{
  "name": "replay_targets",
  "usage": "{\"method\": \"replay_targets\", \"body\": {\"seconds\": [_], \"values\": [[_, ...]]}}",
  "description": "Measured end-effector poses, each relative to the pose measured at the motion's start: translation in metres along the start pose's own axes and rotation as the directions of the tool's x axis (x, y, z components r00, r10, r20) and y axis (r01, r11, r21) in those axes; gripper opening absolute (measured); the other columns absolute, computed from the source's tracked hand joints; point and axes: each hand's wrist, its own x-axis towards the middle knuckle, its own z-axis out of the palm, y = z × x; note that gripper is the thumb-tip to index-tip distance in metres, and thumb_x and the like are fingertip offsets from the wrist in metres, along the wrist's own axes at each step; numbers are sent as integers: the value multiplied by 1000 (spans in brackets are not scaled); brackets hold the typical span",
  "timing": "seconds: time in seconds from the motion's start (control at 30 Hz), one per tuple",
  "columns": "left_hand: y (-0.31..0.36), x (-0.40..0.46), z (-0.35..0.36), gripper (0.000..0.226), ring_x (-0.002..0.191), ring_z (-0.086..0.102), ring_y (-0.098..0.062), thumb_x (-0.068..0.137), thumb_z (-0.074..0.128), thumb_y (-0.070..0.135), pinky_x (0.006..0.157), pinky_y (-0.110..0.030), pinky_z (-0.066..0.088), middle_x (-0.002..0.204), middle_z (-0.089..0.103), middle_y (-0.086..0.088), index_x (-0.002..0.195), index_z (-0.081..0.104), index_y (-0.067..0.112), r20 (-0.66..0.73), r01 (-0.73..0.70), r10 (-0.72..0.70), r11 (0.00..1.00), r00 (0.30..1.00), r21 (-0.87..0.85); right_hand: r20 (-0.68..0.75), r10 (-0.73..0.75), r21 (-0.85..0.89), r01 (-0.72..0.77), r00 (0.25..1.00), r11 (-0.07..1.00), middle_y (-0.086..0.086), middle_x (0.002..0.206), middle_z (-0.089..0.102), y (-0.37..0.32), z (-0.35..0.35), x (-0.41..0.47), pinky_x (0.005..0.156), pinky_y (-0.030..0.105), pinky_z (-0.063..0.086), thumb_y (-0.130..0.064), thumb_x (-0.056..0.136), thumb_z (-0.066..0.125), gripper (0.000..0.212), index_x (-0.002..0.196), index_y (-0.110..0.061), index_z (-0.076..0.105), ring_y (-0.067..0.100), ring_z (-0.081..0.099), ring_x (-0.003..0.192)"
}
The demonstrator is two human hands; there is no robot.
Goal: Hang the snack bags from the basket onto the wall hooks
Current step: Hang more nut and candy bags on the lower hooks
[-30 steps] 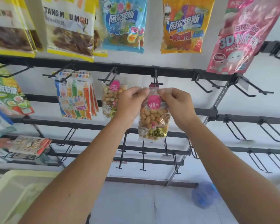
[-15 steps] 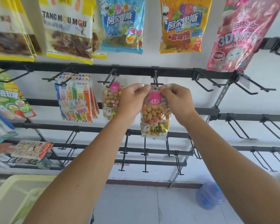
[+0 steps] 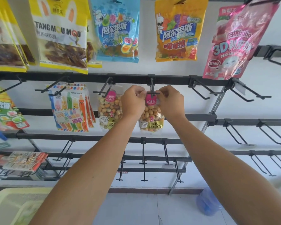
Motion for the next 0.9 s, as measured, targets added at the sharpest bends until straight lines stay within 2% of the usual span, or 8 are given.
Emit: {"method": "replay_targets", "body": {"seconds": [0.13, 0.27, 0.37, 0.47, 0.57, 0.67, 0.8, 0.9], "values": [[-4, 7, 1, 14, 91, 60, -12, 98, 60, 13, 83, -25, 50, 97, 62, 7, 110, 67, 11, -17, 43, -43, 999, 999, 29, -36, -27, -60, 24, 999, 998, -3, 99, 59, 4, 5, 7, 67, 11, 36, -19, 98, 58, 19, 114, -10, 63, 12, 53, 87], [-2, 7, 0, 14, 94, 63, -16, 100, 58, 15, 80, -26, 51, 96, 62, 6, 112, 64, 10, -17, 85, -85, 996, 996, 31, -27, 2, -59, -4, 1000, 998, -1, 99, 58, 5, 5, 7, 75, 24, 43, -18, 98, 59, 21, 117, -9, 60, 14, 53, 86], [2, 1, -2, 24, 106, 65, -22, 101, 55, 13, 90, -33, 54, 111, 67, -2, 125, 59, 10, 4, 88, -88, 995, 996, 55, 1, 28, -50, -28, 1000, 998, 0, 106, 61, 4, 3, 4, 80, 27, 47, -21, 98, 59, 32, 128, -12, 54, 14, 56, 91], [6, -15, -5, 45, 124, 58, -22, 101, 54, 10, 102, -33, 49, 137, 60, -7, 145, 45, 12, 9, 18, -19, 992, 1000, 123, 27, -10, -83, 13, 1000, 996, 4, 124, 59, 6, -2, -4, 84, 29, 47, -24, 98, 59, 43, 138, -16, 46, 16, 57, 103], [9, -39, -11, 49, 133, 50, -20, 101, 54, 15, 103, -25, 41, 148, 51, -5, 149, 40, 14, 12, -130, 132, 960, 991, 248, 47, -91, -139, 97, 995, 986, 6, 139, 49, 10, -8, -24, 98, 36, 46, -24, 99, 57, 46, 142, -15, 43, 23, 50, 124], [8, -65, -22, 41, 125, 53, -20, 100, 55, 16, 93, -19, 39, 140, 54, -6, 140, 50, 10, 47, -223, 221, 914, 974, 338, 68, -181, -149, 189, 981, 971, 9, 139, 48, 16, -9, -51, 101, 40, 44, -20, 97, 55, 42, 137, -11, 49, 28, 45, 127], [-12, -101, -48, 29, 111, 57, -26, 95, 58, 17, 85, -34, 50, 120, 62, -9, 121, 61, 6, 137, -268, 231, 804, 963, 531, 164, -216, -236, 251, 963, 939, 14, 134, 52, 26, 1, -95, 94, 49, 48, -19, 96, 54, 36, 130, -7, 54, 36, 48, 118], [-30, -121, -79, 27, 99, 62, -29, 90, 60, 24, 82, -41, 51, 106, 68, -7, 113, 66, 9, 167, -306, 264, 685, 950, 661, 261, -276, -285, 347, 925, 894, 13, 135, 54, 19, 10, -131, 95, 48, 48, -24, 96, 55, 40, 131, -7, 54, 36, 50, 120]]}}
